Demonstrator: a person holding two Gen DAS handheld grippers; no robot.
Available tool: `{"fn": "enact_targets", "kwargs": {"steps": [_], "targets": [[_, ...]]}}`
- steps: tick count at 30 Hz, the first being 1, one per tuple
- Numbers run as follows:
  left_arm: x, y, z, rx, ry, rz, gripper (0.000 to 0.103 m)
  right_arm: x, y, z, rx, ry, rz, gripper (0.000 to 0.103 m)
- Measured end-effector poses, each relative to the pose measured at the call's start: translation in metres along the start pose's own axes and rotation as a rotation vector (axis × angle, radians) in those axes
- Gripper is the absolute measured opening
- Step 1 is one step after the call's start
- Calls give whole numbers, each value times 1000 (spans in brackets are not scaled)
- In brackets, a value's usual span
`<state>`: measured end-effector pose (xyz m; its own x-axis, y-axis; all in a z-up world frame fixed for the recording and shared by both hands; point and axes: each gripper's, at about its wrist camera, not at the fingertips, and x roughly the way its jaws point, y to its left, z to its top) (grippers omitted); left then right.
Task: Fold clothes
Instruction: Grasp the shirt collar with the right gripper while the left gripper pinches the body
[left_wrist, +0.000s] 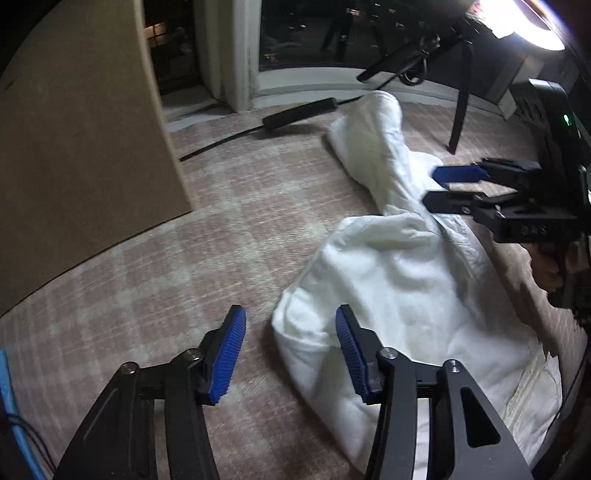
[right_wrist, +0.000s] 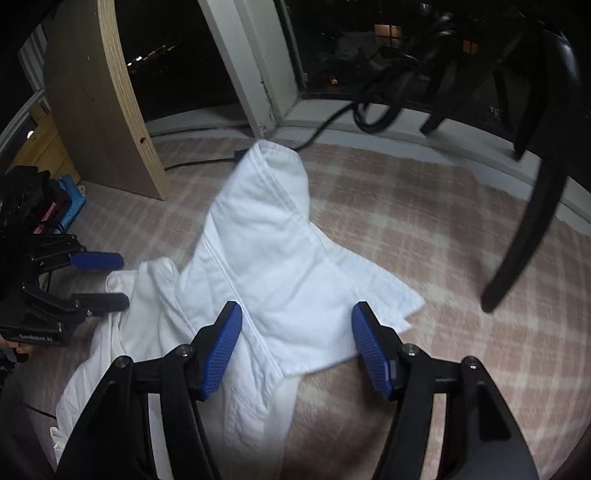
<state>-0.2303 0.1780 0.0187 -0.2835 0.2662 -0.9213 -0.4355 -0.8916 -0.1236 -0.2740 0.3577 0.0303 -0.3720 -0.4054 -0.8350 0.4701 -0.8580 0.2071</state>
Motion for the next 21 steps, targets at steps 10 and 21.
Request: {"fn": "enact_targets", "kwargs": {"steps": [10,21], "targets": [[-27,0,-2,7,-75,-78,4,-29,14,6,-31,-84,121,8],[-16,-1,-4,35,-28,-35,5,-30,17,26,-37,-36,-33,55]]}}
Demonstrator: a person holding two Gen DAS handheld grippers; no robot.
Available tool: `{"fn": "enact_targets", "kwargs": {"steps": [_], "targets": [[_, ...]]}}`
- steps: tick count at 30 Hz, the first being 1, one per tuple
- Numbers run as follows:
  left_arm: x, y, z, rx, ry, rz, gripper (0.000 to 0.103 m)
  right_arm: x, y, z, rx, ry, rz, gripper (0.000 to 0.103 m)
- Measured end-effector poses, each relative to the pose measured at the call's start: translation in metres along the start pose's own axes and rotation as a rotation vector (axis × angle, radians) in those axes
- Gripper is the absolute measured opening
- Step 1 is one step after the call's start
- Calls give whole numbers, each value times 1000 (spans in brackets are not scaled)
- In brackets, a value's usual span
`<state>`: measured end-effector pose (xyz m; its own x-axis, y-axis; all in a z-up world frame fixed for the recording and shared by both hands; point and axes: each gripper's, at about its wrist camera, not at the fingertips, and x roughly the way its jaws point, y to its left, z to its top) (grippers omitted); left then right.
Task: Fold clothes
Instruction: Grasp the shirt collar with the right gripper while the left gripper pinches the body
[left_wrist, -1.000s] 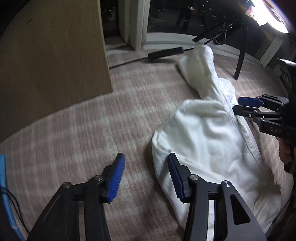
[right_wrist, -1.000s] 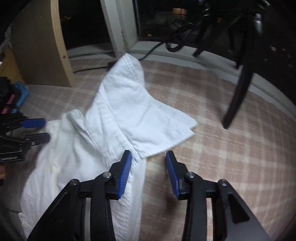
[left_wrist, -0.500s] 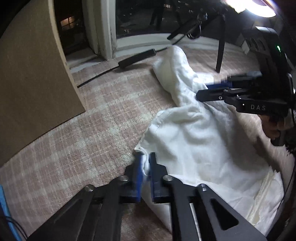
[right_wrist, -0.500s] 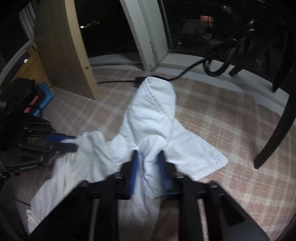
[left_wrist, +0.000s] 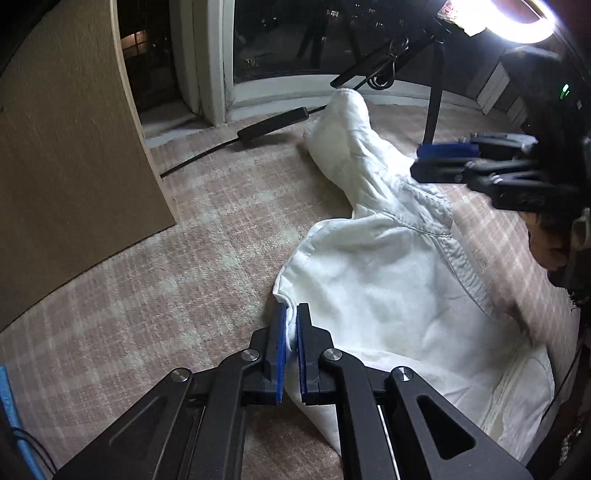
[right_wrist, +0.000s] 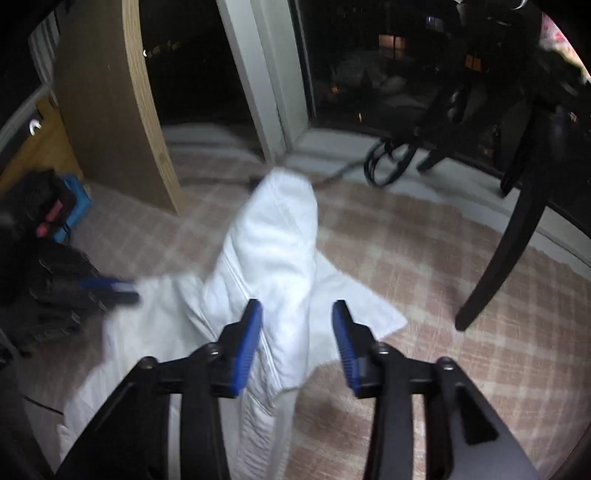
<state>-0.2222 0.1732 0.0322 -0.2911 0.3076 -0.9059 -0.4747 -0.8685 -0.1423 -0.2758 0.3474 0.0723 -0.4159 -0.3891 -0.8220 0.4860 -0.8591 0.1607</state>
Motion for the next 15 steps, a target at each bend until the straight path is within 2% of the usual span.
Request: {"fn": "enact_targets", "kwargs": {"steps": [1,4,7,10,12,13,14,15], "targets": [[1,0,0,6,3,-4,5,3,2,4,-18,-3,-6,65],[5,-2,-1,24,16,2,5,20,6,17,-78,1,-54,66],[7,-1,-2,34,20,-10,5,45,2,29,-119,33,-50,66],[9,1,-2,35,21,-19,5,65,-6,30,-134,70,9,68],[9,4,-2,28,20,-28,5,67,-8,29,-146,42,49,67],[9,4,-2,25,20,-29,5,67,-7,29,-152,42,68,55],[8,5,-2,23,19,-30,5,66,-7,29,-158,47,95,32],[8,5,-2,21,19,-31,5,64,-7,29,-160,44,107,23]]}}
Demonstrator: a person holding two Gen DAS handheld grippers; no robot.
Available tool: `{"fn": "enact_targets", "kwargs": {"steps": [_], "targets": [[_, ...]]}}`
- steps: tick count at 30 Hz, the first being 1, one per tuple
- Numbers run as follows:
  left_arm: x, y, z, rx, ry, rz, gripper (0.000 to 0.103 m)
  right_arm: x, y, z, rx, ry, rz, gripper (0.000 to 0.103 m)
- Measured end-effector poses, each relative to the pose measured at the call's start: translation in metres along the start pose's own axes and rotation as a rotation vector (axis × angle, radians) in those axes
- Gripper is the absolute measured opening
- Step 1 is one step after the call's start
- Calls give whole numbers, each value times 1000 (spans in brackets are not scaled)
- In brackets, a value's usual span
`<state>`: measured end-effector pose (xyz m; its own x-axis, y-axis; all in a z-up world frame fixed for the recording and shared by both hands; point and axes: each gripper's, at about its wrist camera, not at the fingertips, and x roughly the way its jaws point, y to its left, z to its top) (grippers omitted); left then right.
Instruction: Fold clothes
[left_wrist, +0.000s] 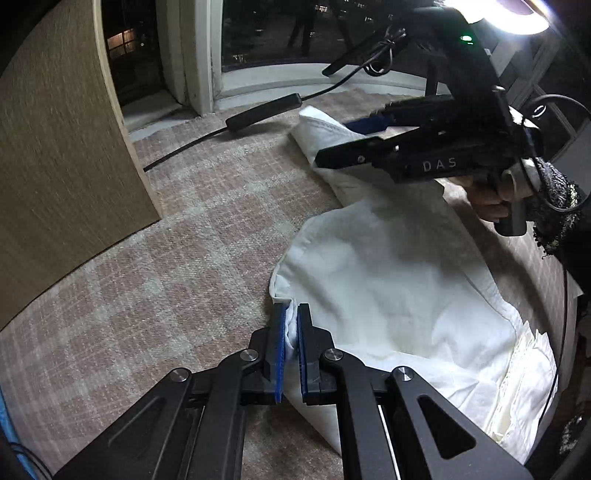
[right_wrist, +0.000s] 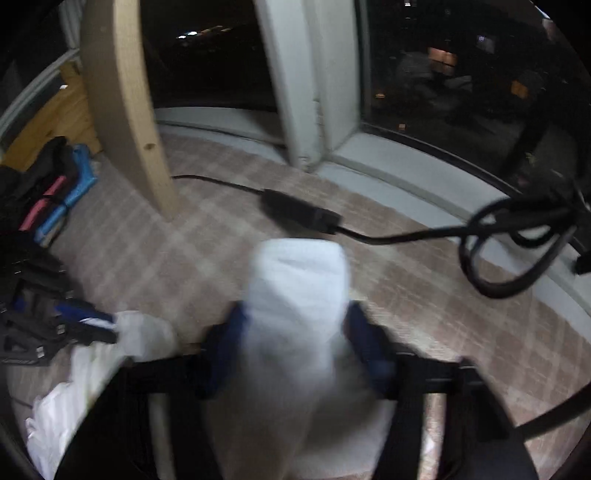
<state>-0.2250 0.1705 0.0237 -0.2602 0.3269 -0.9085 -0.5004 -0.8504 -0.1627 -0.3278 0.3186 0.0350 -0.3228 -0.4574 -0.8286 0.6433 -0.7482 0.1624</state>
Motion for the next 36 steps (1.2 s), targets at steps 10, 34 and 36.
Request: {"fn": "enact_targets", "kwargs": {"steps": [10,34,36], "targets": [[-52,-17,-1,6,-76,-10,4,-100,25,-8,24,-209,-16,8],[-88,-143,-199,107,23,-105,6,-265,227,-286,-30,-254,-247,7],[-93,-145,-204,112,31,-110,8,-265,235,-297,-57,-244,-282,7]]}}
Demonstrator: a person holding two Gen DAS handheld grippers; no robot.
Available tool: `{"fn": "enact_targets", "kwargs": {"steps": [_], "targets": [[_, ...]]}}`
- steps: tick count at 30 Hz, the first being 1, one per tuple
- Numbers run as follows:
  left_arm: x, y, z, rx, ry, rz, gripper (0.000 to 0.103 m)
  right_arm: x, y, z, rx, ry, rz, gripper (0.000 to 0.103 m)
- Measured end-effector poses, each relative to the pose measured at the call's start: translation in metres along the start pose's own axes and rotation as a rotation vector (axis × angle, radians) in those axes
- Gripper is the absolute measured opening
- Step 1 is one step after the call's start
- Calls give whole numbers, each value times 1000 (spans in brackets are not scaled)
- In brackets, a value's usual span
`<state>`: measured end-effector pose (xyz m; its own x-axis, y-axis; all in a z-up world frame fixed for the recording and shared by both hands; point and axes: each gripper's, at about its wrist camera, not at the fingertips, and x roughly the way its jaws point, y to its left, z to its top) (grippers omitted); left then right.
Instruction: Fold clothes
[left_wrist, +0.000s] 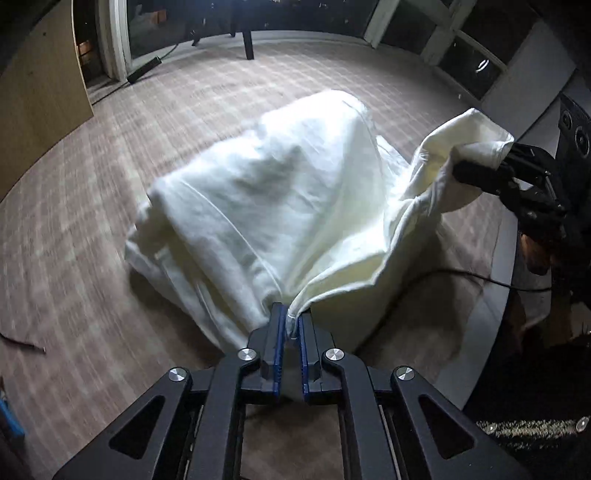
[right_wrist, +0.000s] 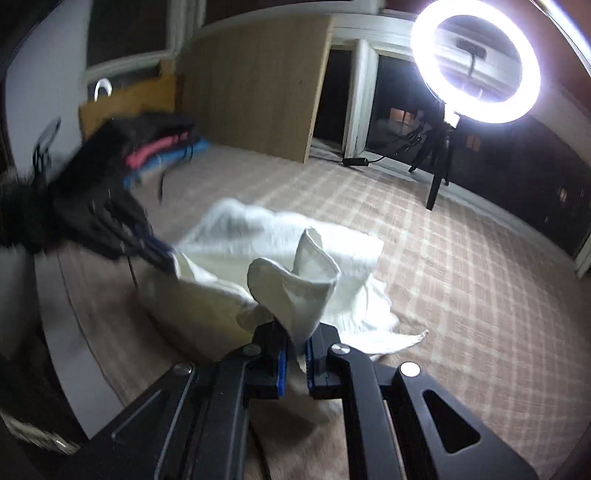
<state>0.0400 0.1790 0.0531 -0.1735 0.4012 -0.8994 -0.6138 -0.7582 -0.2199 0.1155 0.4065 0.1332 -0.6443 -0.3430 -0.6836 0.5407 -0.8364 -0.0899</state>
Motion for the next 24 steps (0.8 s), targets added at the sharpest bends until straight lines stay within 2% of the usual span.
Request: {"fn": "enact_targets", "kwargs": {"steps": [4,6,11,13,15,18,21,24], "targets": [[-23,-6,-4,12,10,-35,10,-21,5,-6,-12,-16,-15,7],[-36,-14,-4,52,1,-20,10,-30,15,-9,-63,-15,-37,7],[-66,-15,17,93,-68,-4,12,-44,30,-22,-167,134,-43,15],[-72,-8,29,88,-104,6,13,-60,19,-23,-120,156,-34,17],[-73,2,41,83,-145,49,14,-76,2,-19,-41,163,-45,20],[-58,21,60,44,-161,82,14,-97,-34,7,131,93,-44,23],[-39,34,74,-5,-167,96,14,-75,-51,49,198,38,-28,23],[-20,40,77,-59,-184,84,14,-8,-53,84,223,63,-5,23]]}}
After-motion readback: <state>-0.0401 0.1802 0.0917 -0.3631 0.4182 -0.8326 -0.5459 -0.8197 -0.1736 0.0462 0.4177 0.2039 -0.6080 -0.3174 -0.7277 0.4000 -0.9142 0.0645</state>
